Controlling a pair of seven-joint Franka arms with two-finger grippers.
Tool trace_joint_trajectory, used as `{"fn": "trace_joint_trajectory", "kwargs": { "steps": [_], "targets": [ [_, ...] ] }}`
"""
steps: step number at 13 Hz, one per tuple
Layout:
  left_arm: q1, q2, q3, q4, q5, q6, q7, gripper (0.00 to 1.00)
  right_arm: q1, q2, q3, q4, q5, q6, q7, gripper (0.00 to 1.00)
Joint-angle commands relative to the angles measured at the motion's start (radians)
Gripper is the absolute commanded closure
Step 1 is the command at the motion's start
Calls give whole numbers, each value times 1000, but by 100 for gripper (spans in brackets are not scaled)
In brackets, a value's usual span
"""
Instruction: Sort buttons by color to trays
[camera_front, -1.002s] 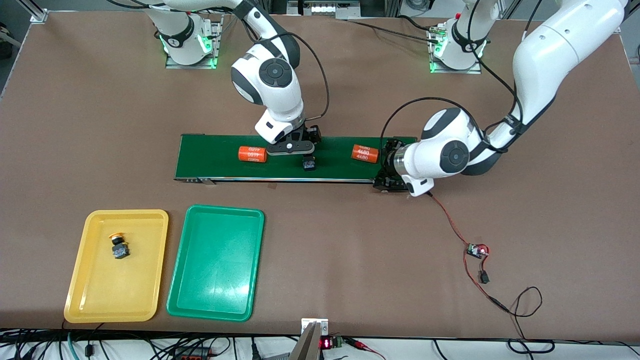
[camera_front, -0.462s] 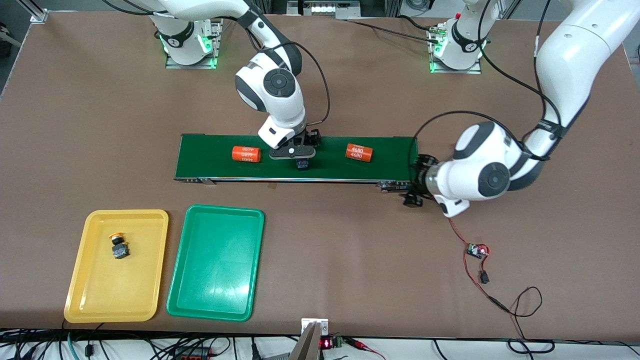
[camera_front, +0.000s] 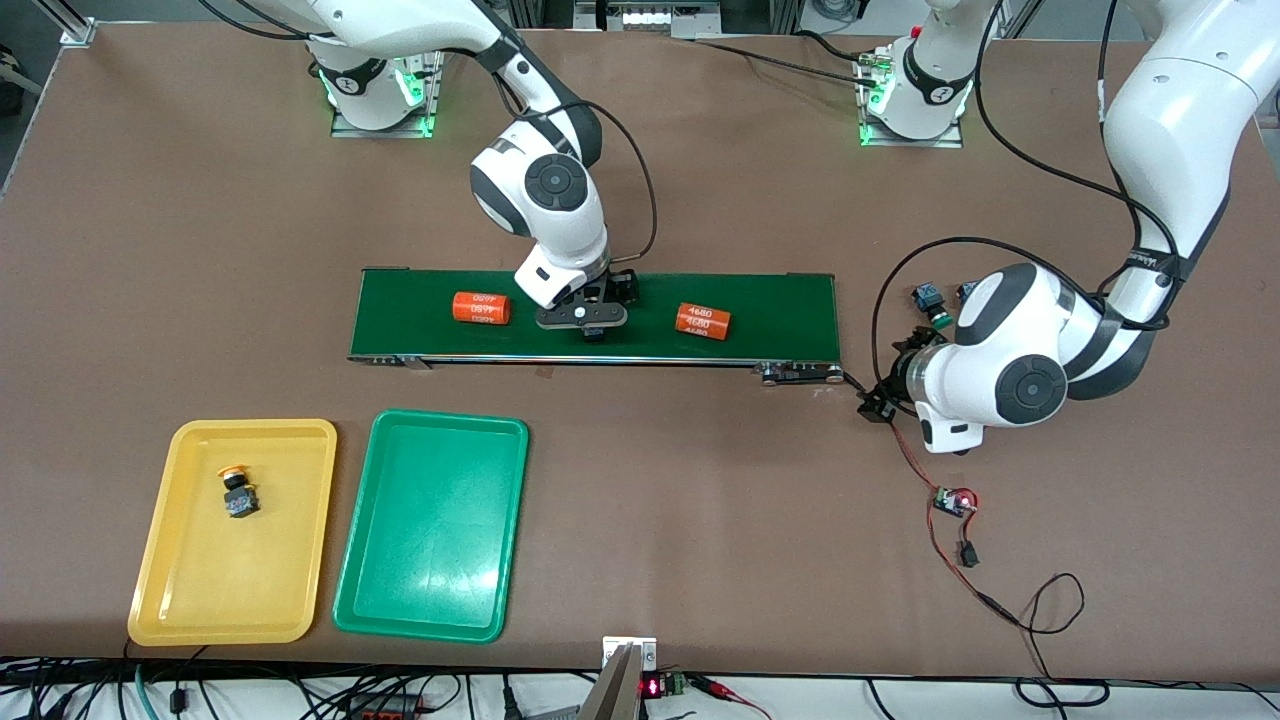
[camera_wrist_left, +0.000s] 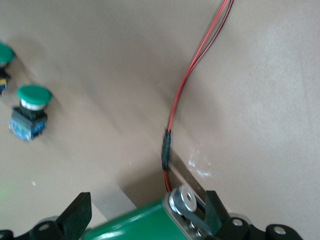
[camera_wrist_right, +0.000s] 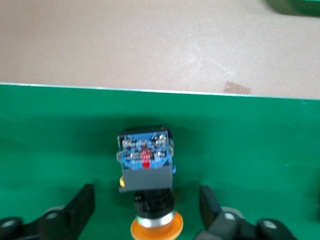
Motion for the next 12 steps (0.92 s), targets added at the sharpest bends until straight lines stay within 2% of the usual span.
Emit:
{"fn": "trace_joint_trajectory", "kwargs": {
  "steps": [1, 2, 3, 4, 6, 9, 12],
  "targets": [
    [4, -10, 1, 38, 17, -27, 88, 0, -3, 13, -8, 16, -22, 8, -10, 55],
    [6, -14, 1, 53, 19, -37, 96, 0, -5, 13, -11, 16, -22, 5, -9, 78],
    [6, -14, 0, 78, 17, -44, 125, 0, -5, 11, -22, 16, -22, 5, -9, 92],
    [6, -14, 0, 96, 17, -63, 178, 0, -5, 10, -32, 18, -22, 5, -15, 99],
    [4, -14, 3, 119, 17, -80, 255, 0, -6, -14, -60, 51, -20, -21, -21, 100],
    [27, -27, 12, 123, 16, -82, 400, 0, -14, -51, -111, 215, -11, -296, -122, 99],
    [-54, -139, 170, 106, -12, -79, 650, 0, -89, -68, -178, 285, -5, -417, -331, 99]
  ]
}}
